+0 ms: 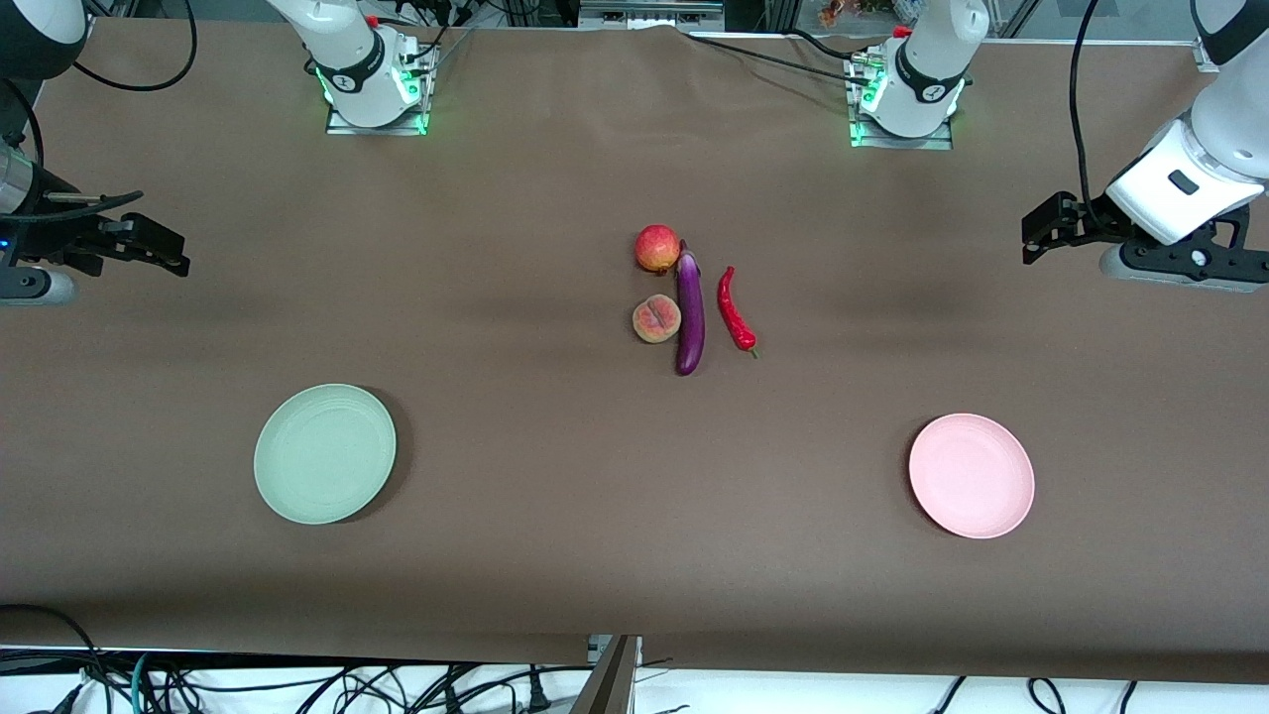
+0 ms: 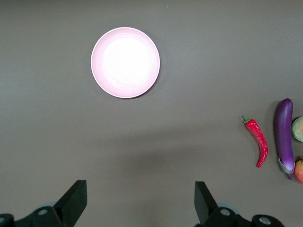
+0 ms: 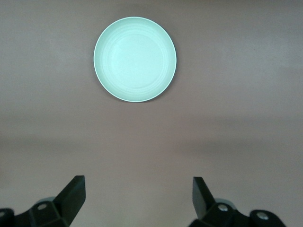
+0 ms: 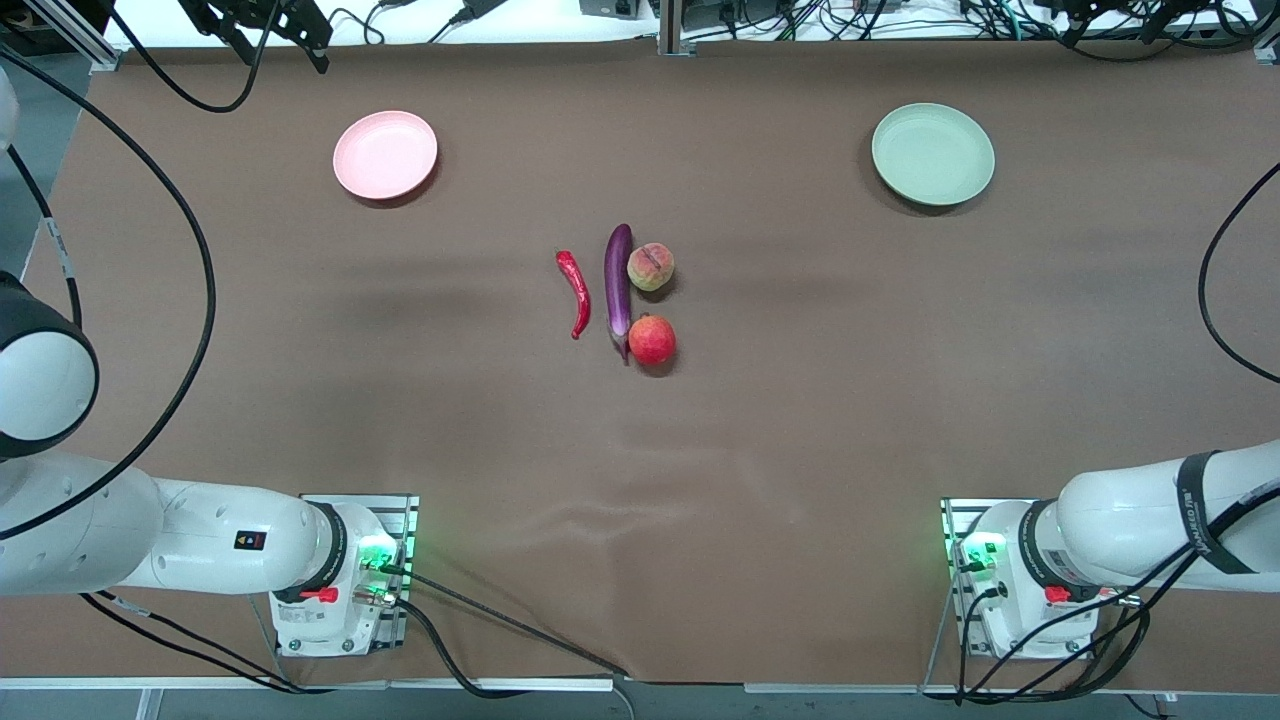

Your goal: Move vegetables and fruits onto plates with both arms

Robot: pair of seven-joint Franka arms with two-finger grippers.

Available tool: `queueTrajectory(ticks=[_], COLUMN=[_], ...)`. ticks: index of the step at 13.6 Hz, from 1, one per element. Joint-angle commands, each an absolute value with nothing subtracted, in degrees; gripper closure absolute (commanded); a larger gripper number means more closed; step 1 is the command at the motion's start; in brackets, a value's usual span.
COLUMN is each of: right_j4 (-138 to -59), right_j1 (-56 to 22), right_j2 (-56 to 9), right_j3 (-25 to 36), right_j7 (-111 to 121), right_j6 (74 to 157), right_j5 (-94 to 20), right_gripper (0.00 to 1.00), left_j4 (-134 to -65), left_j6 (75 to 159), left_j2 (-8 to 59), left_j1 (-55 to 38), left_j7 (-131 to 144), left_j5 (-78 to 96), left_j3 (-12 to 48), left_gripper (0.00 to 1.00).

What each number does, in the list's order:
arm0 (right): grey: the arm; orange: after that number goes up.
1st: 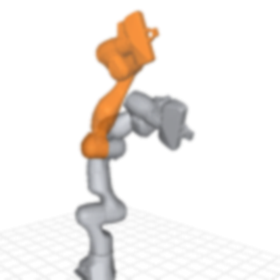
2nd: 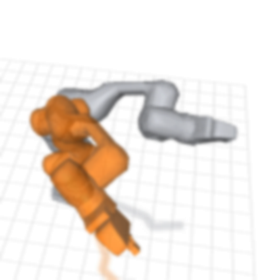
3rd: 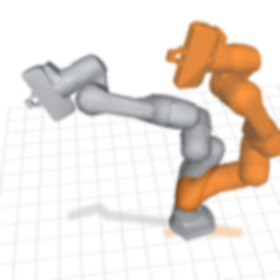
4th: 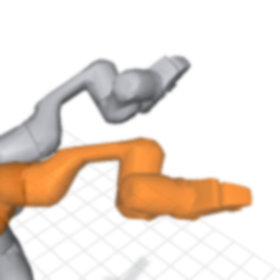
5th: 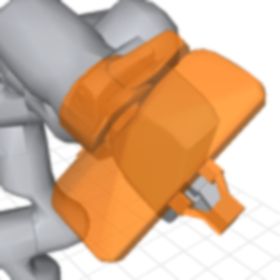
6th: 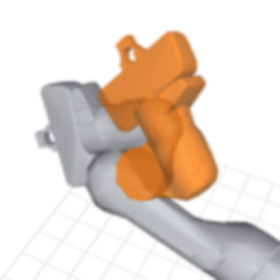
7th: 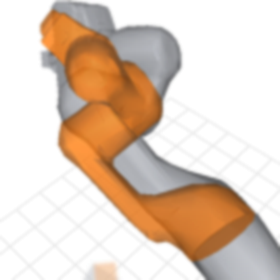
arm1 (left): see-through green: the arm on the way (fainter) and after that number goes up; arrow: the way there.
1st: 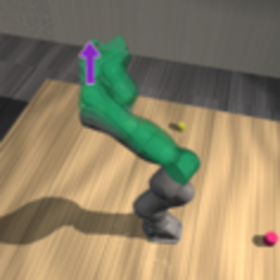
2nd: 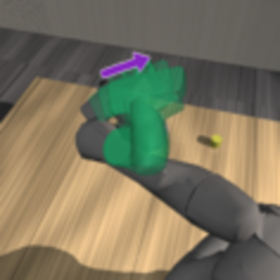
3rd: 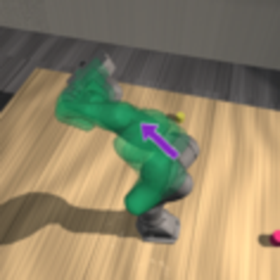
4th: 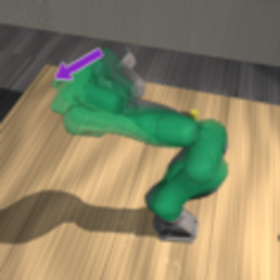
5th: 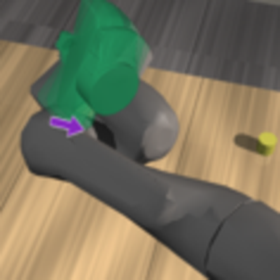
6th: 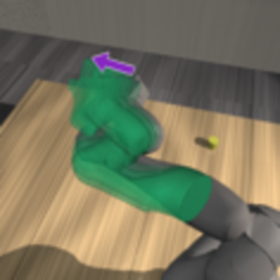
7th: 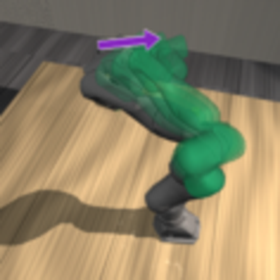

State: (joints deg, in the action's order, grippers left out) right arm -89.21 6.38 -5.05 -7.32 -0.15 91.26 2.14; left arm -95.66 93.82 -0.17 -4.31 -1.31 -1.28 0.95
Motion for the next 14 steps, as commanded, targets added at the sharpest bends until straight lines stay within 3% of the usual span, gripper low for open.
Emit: queueTrajectory(ticks=[1,14], right_j4=[-87.80,-87.72], right_j1=[6.50,6.68], right_j2=[-5.71,-6.24], right_j3=[-7.29,-7.29], right_j7=[-0.97,-0.26], right_j6=[90.88,90.97], right_j5=[2.11,2.20], right_gripper=[0.00,0.00], left_j4=[-93.87,-93.87], left_j6=[92.29,90.09], left_j2=[0.53,1.75], left_j1=[-4.83,-4.92], left_j7=[-1.41,-1.58], left_j5=[-0.88,-0.09], left_j3=[0.62,0.70], left_gripper=[0.00,0.00])
